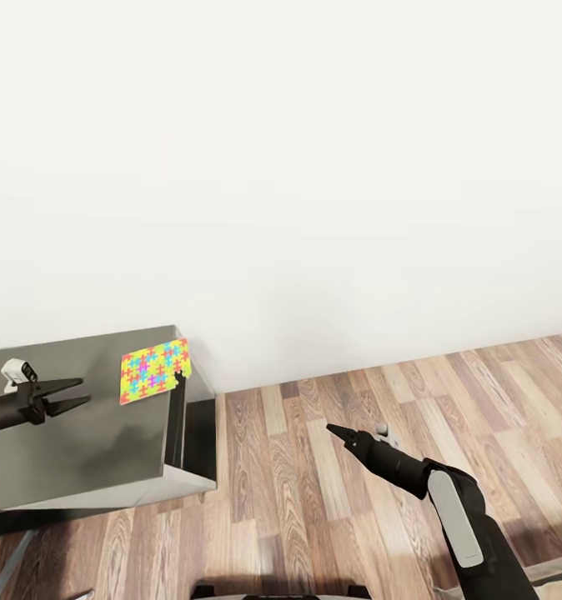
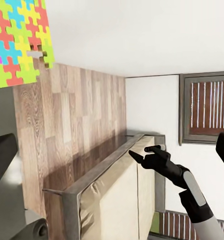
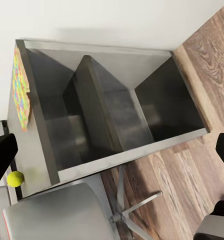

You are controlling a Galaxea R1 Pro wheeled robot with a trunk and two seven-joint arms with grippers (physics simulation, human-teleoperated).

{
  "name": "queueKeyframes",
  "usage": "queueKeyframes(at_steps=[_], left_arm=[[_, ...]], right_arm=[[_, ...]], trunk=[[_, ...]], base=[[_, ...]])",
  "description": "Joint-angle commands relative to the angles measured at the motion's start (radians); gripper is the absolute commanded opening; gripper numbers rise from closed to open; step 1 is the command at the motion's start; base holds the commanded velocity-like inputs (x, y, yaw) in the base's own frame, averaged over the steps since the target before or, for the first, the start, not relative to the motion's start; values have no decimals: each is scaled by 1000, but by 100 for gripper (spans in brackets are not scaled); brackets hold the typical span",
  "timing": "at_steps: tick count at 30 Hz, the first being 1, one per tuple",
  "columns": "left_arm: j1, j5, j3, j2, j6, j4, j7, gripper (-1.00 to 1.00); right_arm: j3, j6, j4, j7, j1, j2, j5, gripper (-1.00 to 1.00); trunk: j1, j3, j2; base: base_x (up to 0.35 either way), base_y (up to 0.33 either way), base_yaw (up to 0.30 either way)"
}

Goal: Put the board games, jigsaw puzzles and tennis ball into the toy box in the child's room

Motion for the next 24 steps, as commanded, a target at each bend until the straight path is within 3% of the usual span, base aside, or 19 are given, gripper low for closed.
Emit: queueKeyframes(at_steps=[1, 24], left_arm=[[-1, 4, -7, 1, 11, 1, -5, 100], [-1, 5, -7, -5, 11, -1, -5, 100]], right_arm=[[-2, 6, 0, 4, -1, 0, 2, 100], [-1, -10, -1, 4, -1, 1, 2, 100]], trunk=[[1, 0, -2], [1, 38, -2]], base=[[0, 0, 0], [0, 0, 0]])
